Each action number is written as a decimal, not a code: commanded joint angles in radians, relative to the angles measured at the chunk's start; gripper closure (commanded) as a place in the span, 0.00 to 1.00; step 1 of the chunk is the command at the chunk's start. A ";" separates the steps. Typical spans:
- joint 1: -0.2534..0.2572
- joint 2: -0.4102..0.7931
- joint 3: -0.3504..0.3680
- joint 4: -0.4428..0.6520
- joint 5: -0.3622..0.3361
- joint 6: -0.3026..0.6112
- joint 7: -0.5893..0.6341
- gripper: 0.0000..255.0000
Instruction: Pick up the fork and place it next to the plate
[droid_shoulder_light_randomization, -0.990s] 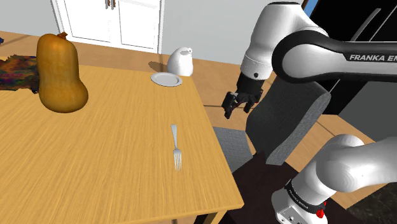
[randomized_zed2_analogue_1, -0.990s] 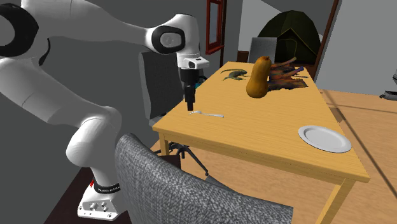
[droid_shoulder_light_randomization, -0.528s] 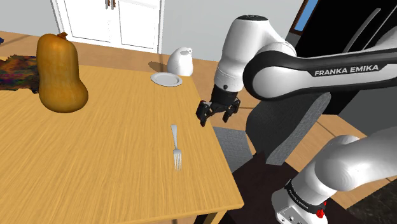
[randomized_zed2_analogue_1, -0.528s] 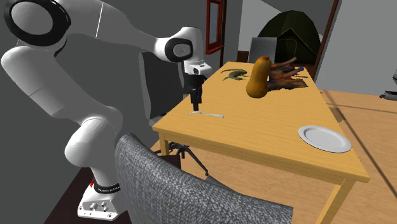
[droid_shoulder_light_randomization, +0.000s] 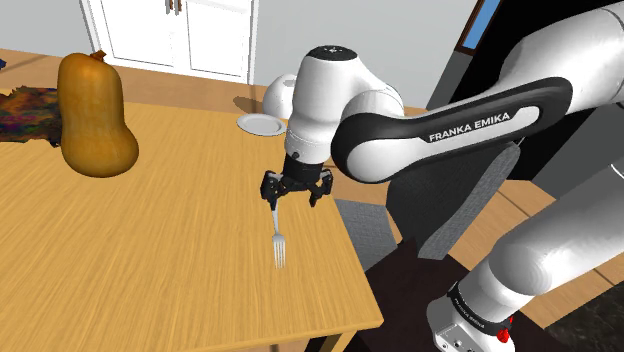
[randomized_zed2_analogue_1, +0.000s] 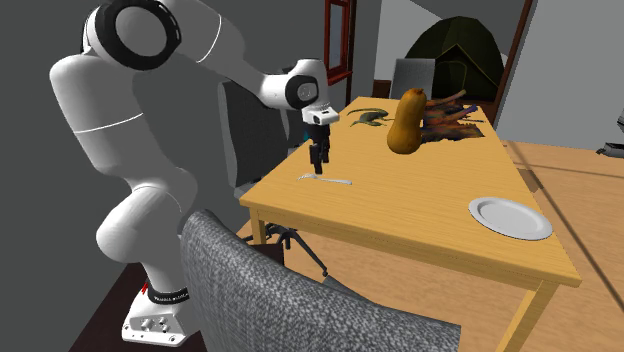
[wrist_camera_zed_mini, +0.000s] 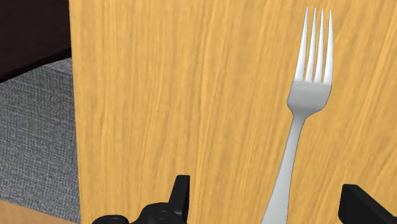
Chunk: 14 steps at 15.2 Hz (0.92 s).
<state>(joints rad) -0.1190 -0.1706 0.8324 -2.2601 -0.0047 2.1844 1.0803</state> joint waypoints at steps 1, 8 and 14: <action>-0.026 0.112 0.056 0.051 -0.109 0.031 0.132 0.00; -0.022 0.213 0.057 0.037 -0.223 0.101 0.223 0.00; -0.020 0.234 0.054 0.031 -0.247 0.118 0.240 0.00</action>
<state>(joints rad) -0.1387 0.0625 0.8861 -2.2290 -0.2513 2.3013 1.3198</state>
